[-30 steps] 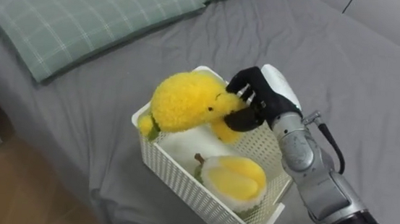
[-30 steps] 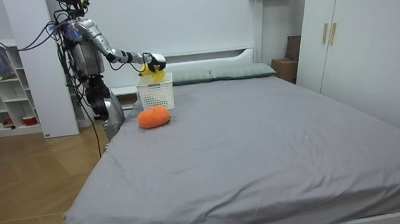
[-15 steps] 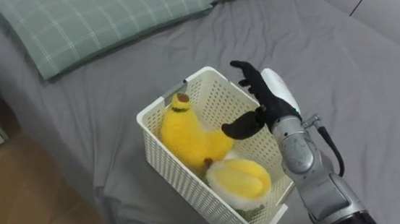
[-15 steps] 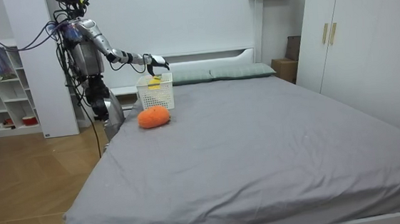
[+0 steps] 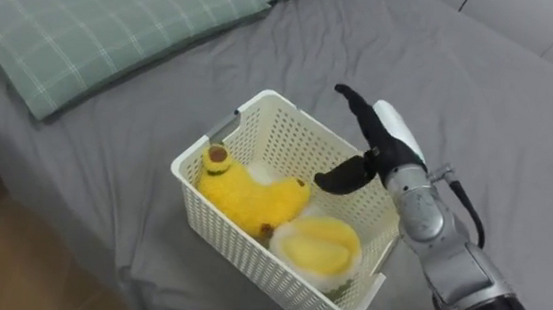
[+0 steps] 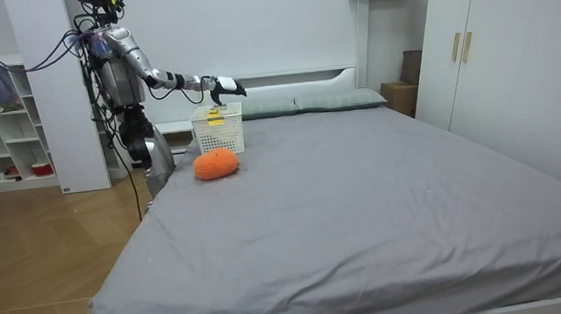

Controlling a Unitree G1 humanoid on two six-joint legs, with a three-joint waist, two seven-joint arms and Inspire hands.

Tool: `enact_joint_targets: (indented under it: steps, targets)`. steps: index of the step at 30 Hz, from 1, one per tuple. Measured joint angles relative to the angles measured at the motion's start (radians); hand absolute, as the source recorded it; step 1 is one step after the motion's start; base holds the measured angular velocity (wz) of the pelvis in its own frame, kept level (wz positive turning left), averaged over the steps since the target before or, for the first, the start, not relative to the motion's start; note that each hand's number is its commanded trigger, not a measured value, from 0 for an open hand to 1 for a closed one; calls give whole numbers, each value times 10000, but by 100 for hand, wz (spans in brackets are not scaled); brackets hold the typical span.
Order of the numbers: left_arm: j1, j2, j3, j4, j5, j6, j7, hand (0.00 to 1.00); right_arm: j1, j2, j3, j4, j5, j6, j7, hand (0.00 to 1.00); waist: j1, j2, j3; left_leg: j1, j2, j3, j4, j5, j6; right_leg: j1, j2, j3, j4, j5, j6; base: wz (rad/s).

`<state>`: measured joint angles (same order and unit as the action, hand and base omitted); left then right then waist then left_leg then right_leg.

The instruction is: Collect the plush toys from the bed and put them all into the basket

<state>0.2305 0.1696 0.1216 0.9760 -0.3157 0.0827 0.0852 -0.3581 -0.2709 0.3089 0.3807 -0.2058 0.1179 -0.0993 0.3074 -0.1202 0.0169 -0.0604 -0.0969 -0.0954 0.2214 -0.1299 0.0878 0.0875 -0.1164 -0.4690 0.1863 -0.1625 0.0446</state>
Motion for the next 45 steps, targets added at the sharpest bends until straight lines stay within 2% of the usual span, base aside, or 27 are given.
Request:
enact_joint_targets:
  steps: [3, 5, 8, 11, 13, 17, 23, 27, 31, 35, 39, 40, 42, 43, 45]
  targets:
    - [73, 14, 15, 11, -227, -7, 0, 0, 416, -51, -725, -7, 776, -315, -313, 0, -226, 79, -68, 96, 22, 164, 23, -20, 38, 50, 27, 277, -2, 23, 37, -13]
    - [133, 12, 20, 11, -449, -9, 0, 0, 833, -105, -1074, 0, 840, -347, -530, 0, -476, 202, -103, 227, 39, 343, 15, -66, 94, 110, 38, 702, -6, 37, 63, -23]
    - [277, 11, 62, 13, -428, -88, -5, 0, 1661, -133, -1564, 11, 934, -581, -591, 0, -844, 379, -104, 361, 99, 652, 9, -161, 148, 129, 33, 957, -1, 66, 109, -29]
    - [316, 13, 299, 81, -426, -190, -41, 0, 2666, -137, -1982, 220, 1202, -618, -596, 0, -1244, 475, -149, 385, 113, 762, 10, -247, 160, 105, 48, 1131, 8, 77, 123, -17]
    - [346, 11, 426, 91, -423, -192, -72, 0, 3039, -149, -2281, 630, 1409, -624, -626, 0, -1420, 527, -141, 434, 153, 934, 0, -255, 164, 81, 72, 1330, 3, 79, 121, -29]
    - [356, -9, 505, 91, -404, -203, -99, 0, 3442, -155, -2468, 1383, 1449, -596, -559, 0, -1764, 563, -145, 525, 240, 1204, -17, -362, 142, 19, 138, 1620, 34, 87, 113, -23]
    - [264, -51, 470, -149, -187, -211, -29, 0, 3646, -110, -2517, 1696, 1328, -609, -254, 0, -2174, 545, -167, 551, 293, 1405, -81, -394, 149, -32, 151, 1688, 31, 89, 112, -7]
    - [252, -44, 285, -152, -230, -211, 7, 0, 3865, -20, -2416, 2061, 1011, -591, 55, 0, -2224, 530, -176, 641, 301, 1451, -192, -393, 148, 8, 161, 1696, 1, 88, 112, -4]
    - [142, -86, -187, -141, -317, -210, 86, 0, 4163, 183, -2068, 2412, 132, -517, 262, 0, -2182, 538, -169, 626, 306, 1451, -234, -393, 146, -43, 166, 1696, -10, 87, 114, -1]
    - [229, -174, -493, -122, -356, -213, 136, 0, 4016, 323, -1785, 3184, -607, -593, 221, 0, -2140, 537, -169, 606, 304, 1382, -240, -411, 127, -63, 176, 1642, -14, 87, 113, 2]
    - [256, -221, -504, 28, -446, -224, 136, 0, 3703, 349, -1722, 3910, -905, -684, 195, 0, -2033, 486, -184, 554, 304, 1332, -233, -409, 114, -68, 192, 1583, -35, 88, 112, 4]
    - [251, -235, -515, 47, -456, -224, 136, 0, 3665, 349, -1723, 4049, -945, -720, 155, 5, -1984, 493, -180, 558, 304, 1330, -221, -409, 114, -51, 191, 1561, -42, 88, 112, 4]
    - [261, -228, -673, 54, -481, -226, 138, 0, 3523, 351, -1690, 4408, -966, -736, 55, 55, -1882, 506, -171, 551, 292, 1265, -197, -410, 114, -15, 188, 1471, -51, 88, 112, 11]
    - [289, -230, -682, 87, -491, -225, 139, 0, 3406, 354, -1618, 4657, -966, -745, -64, 96, -1874, 513, -167, 548, 280, 1178, -194, -410, 114, 25, 183, 1365, -67, 89, 112, 16]
    - [274, -229, -680, 216, -477, -224, 164, 0, 3208, 371, -1477, 5158, -1047, -745, -396, 100, -1646, 535, -161, 542, 272, 1142, -175, -419, 101, 99, 195, 1314, -189, 91, 108, 10]
